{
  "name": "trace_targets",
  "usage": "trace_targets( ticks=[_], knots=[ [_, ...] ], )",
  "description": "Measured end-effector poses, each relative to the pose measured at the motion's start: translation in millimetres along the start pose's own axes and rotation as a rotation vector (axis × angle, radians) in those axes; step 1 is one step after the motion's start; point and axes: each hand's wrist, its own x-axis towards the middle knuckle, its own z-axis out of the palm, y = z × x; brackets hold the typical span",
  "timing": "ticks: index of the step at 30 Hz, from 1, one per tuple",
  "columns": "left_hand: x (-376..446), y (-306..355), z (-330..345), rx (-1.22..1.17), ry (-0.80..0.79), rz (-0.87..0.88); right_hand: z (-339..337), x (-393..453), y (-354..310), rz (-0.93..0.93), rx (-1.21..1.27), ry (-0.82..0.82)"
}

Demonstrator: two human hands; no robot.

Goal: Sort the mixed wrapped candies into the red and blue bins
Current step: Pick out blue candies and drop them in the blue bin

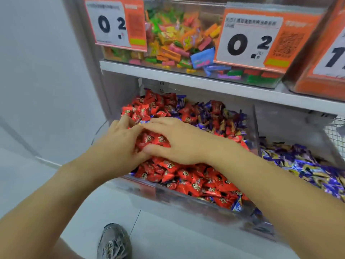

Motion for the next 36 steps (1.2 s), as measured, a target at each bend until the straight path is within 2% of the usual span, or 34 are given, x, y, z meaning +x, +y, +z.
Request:
trace_targets(
  ticks=[6,10,12,15,18,19,22,24,28,31,34,36],
  knots=[
    [-1,-13,-4,-0.067,-0.048,-0.013,-9,-31,38,0.091,-0.071,-0.013],
    [2,-10,1,-0.035,-0.129,-0.038,-18,-50,43,0.263,-0.199,-0.088],
    [5,-3,7,-0.008,-0.115,-0.037,-23,-53,33,0.325,-0.271,-0.060],
    [11,3,14,0.006,-0.078,-0.040,-16,-46,-6,0.192,-0.225,0.063],
    [14,-3,11,-0.119,-0.069,-0.013,12,-35,-27,0.093,-0.190,-0.092],
    [14,-7,9,-0.159,-0.088,0.003,17,-32,-23,0.101,-0.195,-0.118],
    [12,-16,0,-0.233,-0.155,0.021,14,-31,8,0.094,-0.221,-0.044],
    [10,-20,-3,-0.243,-0.169,0.020,9,-32,30,0.104,-0.249,-0.050],
    [10,-16,-4,-0.160,-0.168,0.037,-2,-33,65,0.089,-0.290,-0.040],
    [15,-12,-2,-0.099,-0.110,0.066,-12,-28,86,0.145,-0.254,-0.012],
    [18,-7,0,-0.062,-0.061,0.104,-18,-26,73,0.223,-0.200,0.093],
    [19,-6,1,-0.042,-0.062,0.120,-14,-29,49,0.174,-0.116,0.199]
  ],
)
